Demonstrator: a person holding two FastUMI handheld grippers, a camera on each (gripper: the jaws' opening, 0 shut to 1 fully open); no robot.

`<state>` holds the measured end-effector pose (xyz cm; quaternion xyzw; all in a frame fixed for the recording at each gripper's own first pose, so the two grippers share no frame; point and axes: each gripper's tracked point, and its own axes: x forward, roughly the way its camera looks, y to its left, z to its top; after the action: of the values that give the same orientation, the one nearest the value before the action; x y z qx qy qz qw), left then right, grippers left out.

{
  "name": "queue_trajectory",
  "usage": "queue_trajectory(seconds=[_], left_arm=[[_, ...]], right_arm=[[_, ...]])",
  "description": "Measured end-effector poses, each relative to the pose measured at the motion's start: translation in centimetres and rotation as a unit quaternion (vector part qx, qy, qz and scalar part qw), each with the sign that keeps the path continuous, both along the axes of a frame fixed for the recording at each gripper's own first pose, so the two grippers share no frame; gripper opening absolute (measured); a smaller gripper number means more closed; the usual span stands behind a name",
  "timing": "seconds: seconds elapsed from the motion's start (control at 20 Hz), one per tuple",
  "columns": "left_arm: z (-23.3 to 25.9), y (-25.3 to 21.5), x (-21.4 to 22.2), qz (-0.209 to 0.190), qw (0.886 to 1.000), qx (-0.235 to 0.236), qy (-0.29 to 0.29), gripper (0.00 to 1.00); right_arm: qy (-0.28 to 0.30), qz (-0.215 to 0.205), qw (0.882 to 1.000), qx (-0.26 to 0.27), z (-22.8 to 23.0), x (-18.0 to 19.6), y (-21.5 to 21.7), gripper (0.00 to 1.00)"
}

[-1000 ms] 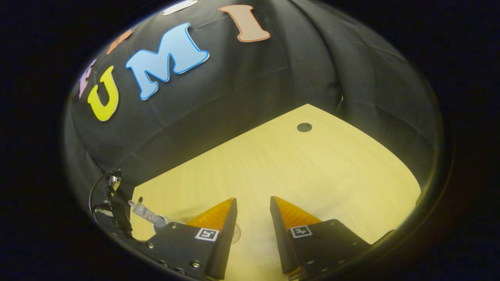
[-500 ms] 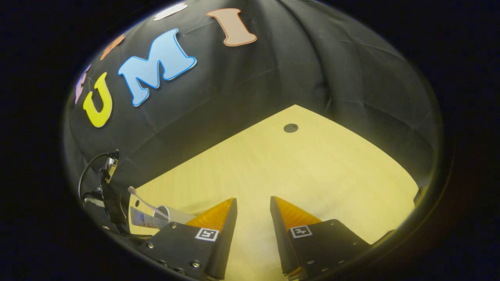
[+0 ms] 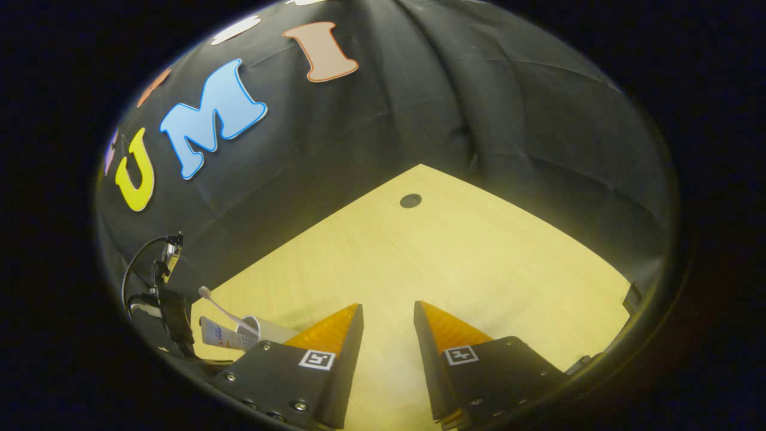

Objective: Put the toothbrush and toothpaste on the desktop into the cup, then pick up the cup and place it on the coaster on the desktop.

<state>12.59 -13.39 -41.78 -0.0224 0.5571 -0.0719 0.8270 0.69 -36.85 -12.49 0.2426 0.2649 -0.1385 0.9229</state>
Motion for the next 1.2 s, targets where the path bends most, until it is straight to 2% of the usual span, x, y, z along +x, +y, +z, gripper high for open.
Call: queue_trajectory(seconds=[0.95, 1.2], left_arm=[[-1.3, 0.4, -1.7, 0.015, 1.0, 0.026, -0.002, 0.31], [-2.3, -0.3, -2.3, 0.019, 1.0, 0.018, 0.016, 0.37]], right_arm=[[0.008, 0.004, 1.0, 0.003, -0.4, -0.3, -0.4, 0.51], [0.005, 0.008, 1.0, 0.005, -0.3, -0.6, -0.4, 0.51]])
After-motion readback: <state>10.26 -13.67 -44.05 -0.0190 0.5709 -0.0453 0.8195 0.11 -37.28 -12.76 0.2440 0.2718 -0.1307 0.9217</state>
